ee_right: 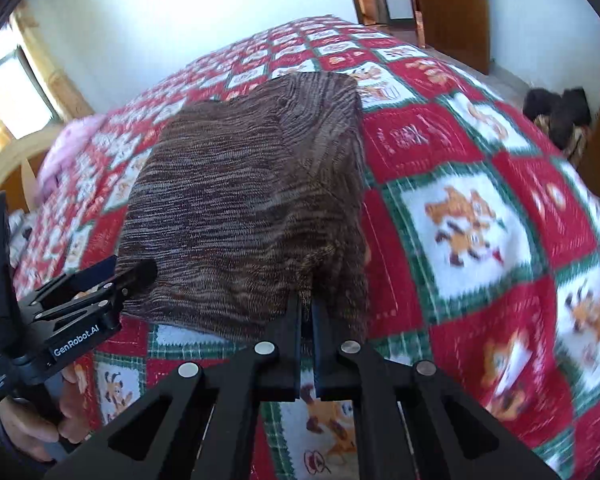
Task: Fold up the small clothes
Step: 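Fold the held sweater end over the rest with both grippers, then grasp the folded brown sweater bundle with both grippers and lift it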
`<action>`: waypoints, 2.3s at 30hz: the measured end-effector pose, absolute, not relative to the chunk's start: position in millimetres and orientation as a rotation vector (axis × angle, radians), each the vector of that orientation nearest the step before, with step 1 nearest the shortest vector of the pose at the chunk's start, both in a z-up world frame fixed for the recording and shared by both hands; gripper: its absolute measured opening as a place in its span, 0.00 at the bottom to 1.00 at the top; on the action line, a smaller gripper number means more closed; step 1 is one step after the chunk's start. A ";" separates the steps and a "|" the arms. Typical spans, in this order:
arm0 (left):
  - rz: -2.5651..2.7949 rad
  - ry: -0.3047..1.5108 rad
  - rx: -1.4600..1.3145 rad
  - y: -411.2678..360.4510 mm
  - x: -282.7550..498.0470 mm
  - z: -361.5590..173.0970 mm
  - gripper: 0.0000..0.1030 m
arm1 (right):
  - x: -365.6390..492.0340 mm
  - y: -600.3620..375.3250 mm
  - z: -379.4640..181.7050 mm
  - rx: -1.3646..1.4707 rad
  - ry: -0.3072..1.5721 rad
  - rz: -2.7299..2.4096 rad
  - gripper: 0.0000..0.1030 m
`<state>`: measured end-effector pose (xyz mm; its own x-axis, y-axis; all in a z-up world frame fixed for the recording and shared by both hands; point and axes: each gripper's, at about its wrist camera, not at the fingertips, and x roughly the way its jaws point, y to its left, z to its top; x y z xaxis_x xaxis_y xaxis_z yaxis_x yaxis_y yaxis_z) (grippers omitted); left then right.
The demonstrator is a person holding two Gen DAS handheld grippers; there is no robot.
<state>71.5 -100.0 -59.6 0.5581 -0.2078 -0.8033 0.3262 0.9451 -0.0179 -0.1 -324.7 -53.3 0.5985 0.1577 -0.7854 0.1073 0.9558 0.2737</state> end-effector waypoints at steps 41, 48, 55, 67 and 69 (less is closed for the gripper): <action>-0.299 0.845 0.132 -122.2 150.5 -31.1 0.80 | 27.9 -341.6 -16.9 0.401 0.731 0.054 0.18; -0.421 0.921 -0.260 -97.1 173.0 -15.4 0.88 | 28.7 -387.2 10.6 0.565 0.605 0.023 0.62; -0.412 1.088 -0.166 -139.4 199.5 -75.9 0.86 | 93.9 -380.7 -35.3 0.547 0.754 0.019 0.62; -0.416 0.970 -0.057 -165.6 194.2 -84.0 0.97 | 103.2 -335.6 -61.6 0.315 0.785 0.021 0.44; -0.414 0.962 -0.067 -156.3 192.5 -81.9 0.93 | 104.8 -333.5 -61.3 0.302 0.785 0.033 0.36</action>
<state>192.5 -156.3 -81.9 0.5003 -0.3716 -0.7821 0.3128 0.9198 -0.2370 104.8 -333.5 -61.3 0.7088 0.1411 -0.6911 0.0825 0.9565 0.2798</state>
